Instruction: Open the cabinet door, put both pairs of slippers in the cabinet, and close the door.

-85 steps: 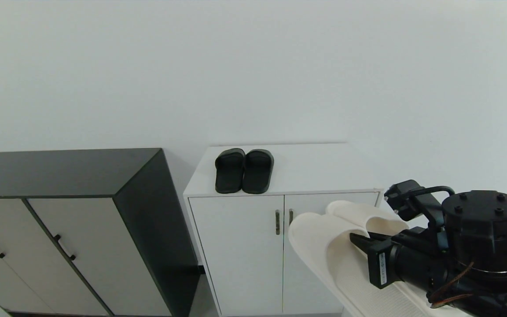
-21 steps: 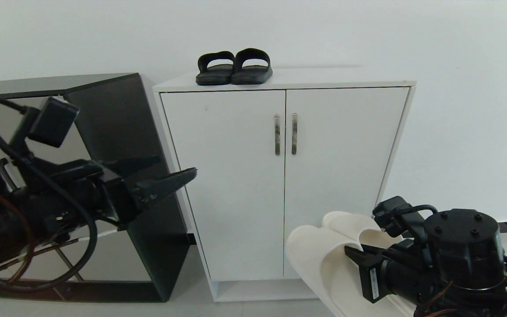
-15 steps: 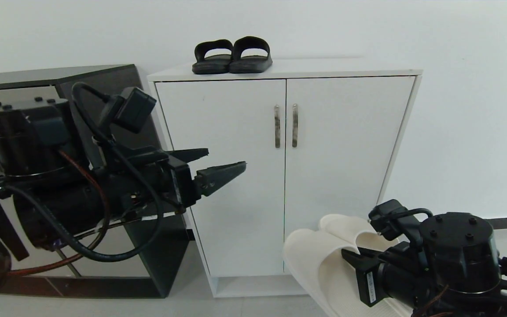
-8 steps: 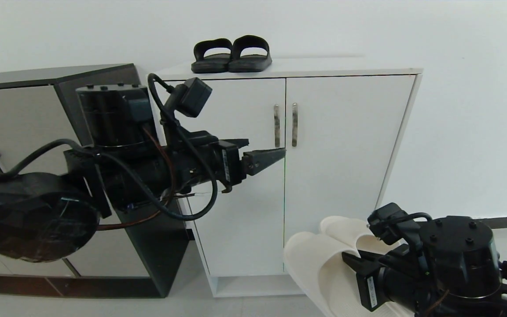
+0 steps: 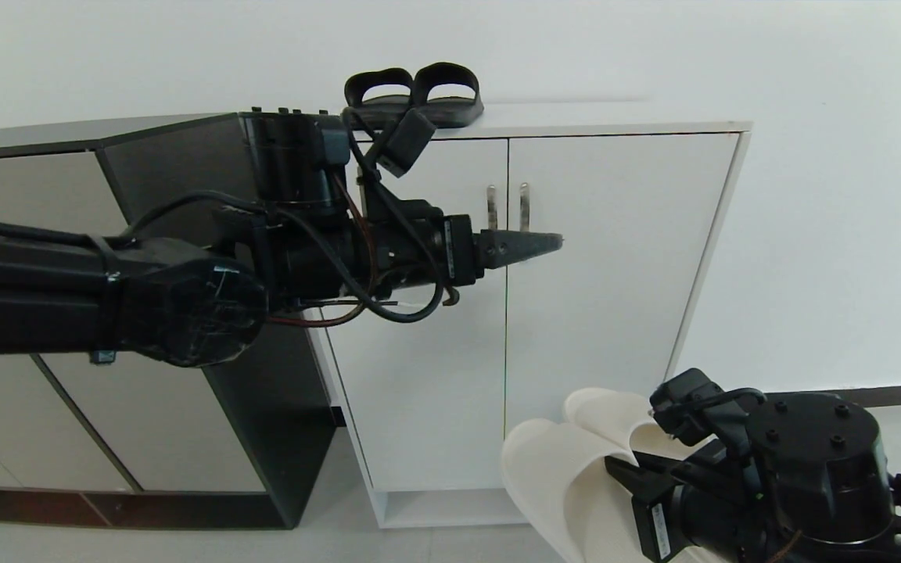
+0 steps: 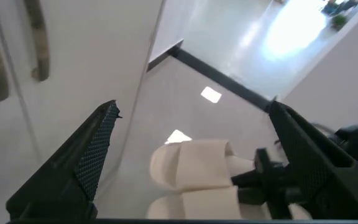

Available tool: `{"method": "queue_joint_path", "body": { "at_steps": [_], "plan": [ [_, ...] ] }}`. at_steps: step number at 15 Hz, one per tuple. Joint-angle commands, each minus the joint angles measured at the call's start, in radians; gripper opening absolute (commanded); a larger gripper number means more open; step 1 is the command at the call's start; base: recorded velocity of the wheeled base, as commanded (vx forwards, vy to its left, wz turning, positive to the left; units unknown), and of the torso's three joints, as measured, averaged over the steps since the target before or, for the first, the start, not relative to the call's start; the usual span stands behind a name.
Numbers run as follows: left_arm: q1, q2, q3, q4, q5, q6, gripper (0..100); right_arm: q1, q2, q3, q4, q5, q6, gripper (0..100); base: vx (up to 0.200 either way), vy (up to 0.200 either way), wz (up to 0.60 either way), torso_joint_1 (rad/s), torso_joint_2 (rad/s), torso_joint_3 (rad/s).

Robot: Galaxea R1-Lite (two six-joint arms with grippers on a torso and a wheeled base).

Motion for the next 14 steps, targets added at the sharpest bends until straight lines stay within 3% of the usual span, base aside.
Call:
{"method": "queue_joint_path", "body": {
  "at_steps": [1, 8, 10, 12, 14],
  "plan": [
    [0.004, 0.097, -0.121, 0.0, -0.024, -0.067, 100, 0.0, 0.0, 0.002, -0.002, 0.003, 0.001, 0, 0.0, 0.0, 0.0, 0.0, 0.0, 0.0],
    [-0.008, 0.242, -0.274, -0.001, 0.025, -0.064, 100, -0.003, 0.016, 0.003, -0.002, 0.005, 0.006, 0, 0.0, 0.0, 0.0, 0.0, 0.0, 0.0],
    [-0.004, 0.264, -0.303, -0.003, 0.09, -0.062, 100, -0.003, 0.016, 0.002, -0.002, 0.005, 0.007, 0, 0.0, 0.0, 0.0, 0.0, 0.0, 0.0],
    [0.01, 0.259, -0.308, -0.003, 0.094, -0.06, 100, -0.003, 0.016, 0.003, -0.002, 0.005, 0.006, 0, 0.0, 0.0, 0.0, 0.0, 0.0, 0.0],
    [0.012, 0.267, -0.334, -0.001, 0.142, -0.06, 100, -0.003, 0.015, 0.003, -0.015, 0.003, 0.006, 0, 0.0, 0.0, 0.0, 0.0, 0.0, 0.0]
  ]
}}
